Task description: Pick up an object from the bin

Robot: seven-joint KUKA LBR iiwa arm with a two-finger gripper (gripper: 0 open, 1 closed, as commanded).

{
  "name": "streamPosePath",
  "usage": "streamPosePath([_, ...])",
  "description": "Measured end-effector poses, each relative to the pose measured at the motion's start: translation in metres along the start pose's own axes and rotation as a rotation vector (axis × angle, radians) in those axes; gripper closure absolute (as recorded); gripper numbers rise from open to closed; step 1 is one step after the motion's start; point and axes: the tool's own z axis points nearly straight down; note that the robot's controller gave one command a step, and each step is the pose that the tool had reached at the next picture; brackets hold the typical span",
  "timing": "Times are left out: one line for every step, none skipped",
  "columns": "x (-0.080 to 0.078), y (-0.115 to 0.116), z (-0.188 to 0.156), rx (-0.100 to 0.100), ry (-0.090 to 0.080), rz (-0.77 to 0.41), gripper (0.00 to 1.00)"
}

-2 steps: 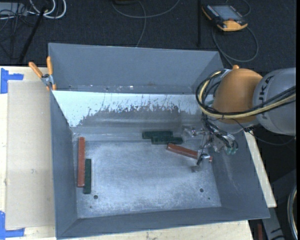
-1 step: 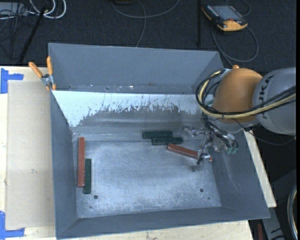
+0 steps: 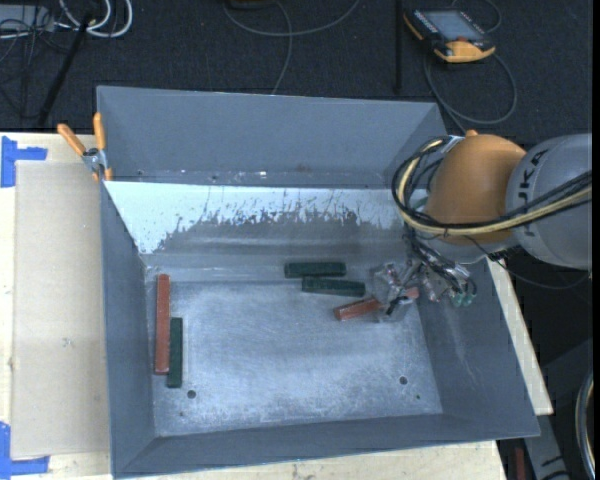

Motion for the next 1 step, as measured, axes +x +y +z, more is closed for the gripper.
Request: streamPosePath([-0.0011, 0.0002, -0.0104, -0.001, 0.004, -0.002, 1.00])
